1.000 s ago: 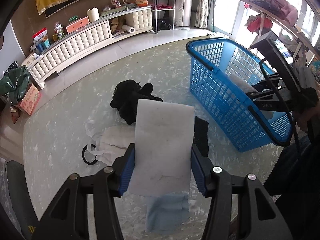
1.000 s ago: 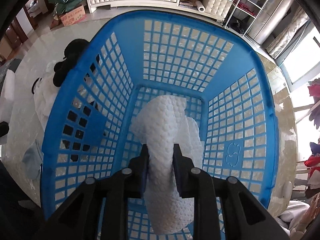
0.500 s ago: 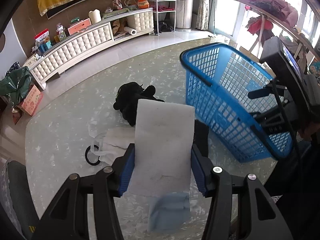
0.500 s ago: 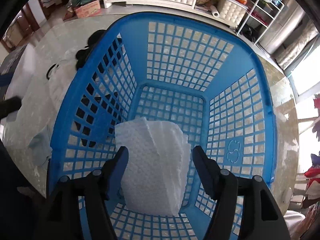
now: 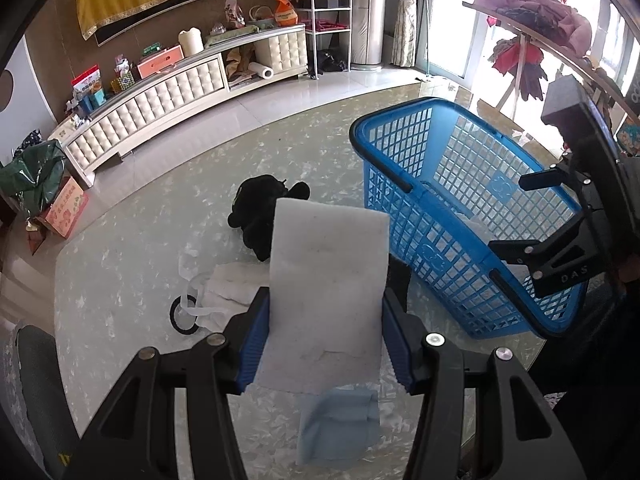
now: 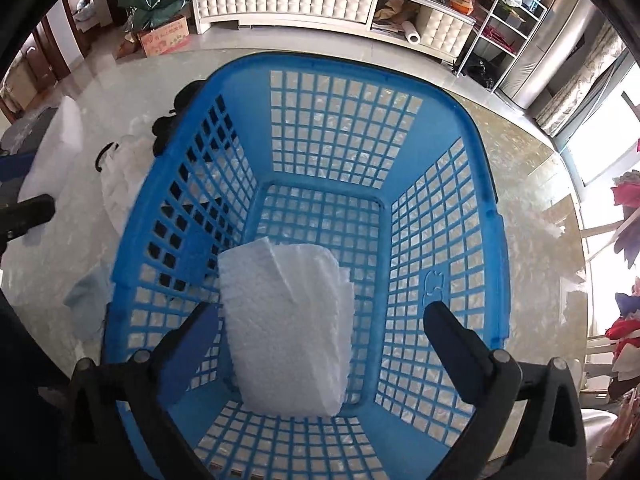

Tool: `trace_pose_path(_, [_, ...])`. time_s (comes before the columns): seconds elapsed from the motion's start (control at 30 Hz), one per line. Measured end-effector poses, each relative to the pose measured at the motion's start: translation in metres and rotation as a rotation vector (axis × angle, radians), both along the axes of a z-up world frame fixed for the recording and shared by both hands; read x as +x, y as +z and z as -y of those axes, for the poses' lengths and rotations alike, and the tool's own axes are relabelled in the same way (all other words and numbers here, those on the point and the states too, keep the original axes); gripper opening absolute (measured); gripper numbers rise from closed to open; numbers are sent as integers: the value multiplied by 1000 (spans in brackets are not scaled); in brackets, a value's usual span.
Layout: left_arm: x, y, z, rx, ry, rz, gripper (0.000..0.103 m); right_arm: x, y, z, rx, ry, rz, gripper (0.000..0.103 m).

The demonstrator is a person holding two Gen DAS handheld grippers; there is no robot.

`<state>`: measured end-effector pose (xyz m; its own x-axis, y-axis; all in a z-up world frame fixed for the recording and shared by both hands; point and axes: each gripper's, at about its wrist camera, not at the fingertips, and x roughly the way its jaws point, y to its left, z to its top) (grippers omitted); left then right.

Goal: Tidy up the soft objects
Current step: 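Carry the waffle towel into the blue basket and open the right tool while the left lifts the sheet, then carry the white sheet over the basket and release it onto the towel with the left tool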

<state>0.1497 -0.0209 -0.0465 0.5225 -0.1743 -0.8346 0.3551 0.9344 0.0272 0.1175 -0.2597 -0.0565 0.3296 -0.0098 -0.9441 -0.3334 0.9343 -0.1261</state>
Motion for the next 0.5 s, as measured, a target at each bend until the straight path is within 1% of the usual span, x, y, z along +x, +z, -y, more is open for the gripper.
trace_pose_path(0.1, [0, 0, 3, 6, -5, 4, 51, -9, 7, 3, 20, -3, 10, 103])
trace_pose_path(0.23, [-2, 1, 10, 21, -13, 11, 51, -20, 23, 9, 74, -7, 45, 103])
trace_pose_path(0.3, [-2, 5, 14, 29, -16, 23, 51, -23, 31, 9, 94, -10, 63, 103])
trace_pose_path(0.4, [-5, 12, 22, 34, -23, 40, 51, -30, 41, 21, 128, -17, 89, 103])
trace_pose_path(0.5, [-6, 18, 31, 20, -25, 38, 51, -39, 53, 32, 165, -26, 115, 103])
